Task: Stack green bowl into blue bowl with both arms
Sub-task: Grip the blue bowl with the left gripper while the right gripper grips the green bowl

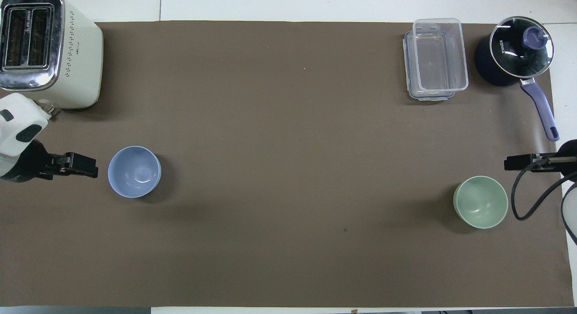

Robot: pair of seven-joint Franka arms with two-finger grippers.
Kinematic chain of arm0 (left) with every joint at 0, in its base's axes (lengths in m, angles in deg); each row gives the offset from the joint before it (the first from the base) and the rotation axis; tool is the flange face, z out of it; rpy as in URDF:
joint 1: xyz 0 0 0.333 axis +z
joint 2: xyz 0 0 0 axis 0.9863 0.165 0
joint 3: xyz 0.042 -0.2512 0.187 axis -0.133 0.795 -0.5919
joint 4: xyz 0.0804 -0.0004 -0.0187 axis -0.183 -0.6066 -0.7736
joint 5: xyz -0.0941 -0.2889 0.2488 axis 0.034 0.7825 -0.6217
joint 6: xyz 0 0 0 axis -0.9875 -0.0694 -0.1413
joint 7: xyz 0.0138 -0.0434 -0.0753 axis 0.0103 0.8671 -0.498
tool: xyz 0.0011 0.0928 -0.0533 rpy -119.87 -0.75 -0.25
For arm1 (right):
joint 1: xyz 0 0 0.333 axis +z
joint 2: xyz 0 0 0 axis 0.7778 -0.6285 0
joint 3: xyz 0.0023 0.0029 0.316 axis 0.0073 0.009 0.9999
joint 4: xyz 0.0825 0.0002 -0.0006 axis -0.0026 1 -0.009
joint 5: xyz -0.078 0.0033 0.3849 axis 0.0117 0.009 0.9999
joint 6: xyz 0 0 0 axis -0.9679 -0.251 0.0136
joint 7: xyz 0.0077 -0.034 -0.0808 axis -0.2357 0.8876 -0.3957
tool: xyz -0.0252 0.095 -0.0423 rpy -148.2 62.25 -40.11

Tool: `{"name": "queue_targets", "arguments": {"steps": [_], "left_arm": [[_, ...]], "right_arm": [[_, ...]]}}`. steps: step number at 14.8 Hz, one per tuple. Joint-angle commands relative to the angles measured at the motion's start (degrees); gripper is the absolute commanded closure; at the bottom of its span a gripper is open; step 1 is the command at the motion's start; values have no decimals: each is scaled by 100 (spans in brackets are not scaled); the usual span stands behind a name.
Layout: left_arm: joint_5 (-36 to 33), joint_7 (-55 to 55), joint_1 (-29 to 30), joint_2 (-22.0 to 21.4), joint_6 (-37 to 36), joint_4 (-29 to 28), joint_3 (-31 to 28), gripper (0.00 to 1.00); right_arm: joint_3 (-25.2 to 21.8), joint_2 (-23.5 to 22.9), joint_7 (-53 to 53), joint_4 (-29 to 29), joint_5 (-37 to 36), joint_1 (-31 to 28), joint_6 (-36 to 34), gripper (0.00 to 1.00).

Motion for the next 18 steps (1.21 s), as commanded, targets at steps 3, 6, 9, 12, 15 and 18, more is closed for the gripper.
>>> {"name": "queue_targets", "arguments": {"steps": [3,6,9,12,15,18], "left_arm": [[-37,440,253,-14,1437,-1337,13,0],[-37,439,235,391,1861,-1399,13,0],[-37,466,183,637,2054,-1408,13,0],[-37,501,156,796,2177,-1408,13,7],[-37,501,51,901,2309,-1408,13,13],[-37,579,-45,1086,2538,-1408,13,18]], "right_arm": [[32,289,-284,1082,15,-263,996,0],[32,115,-521,1312,15,-474,1235,0],[32,-36,-521,1557,15,-528,1594,0],[32,-62,-521,1900,23,-607,1929,0],[32,-246,-565,1954,23,-746,1938,0],[32,-440,-714,1997,23,-887,2139,0]]}}
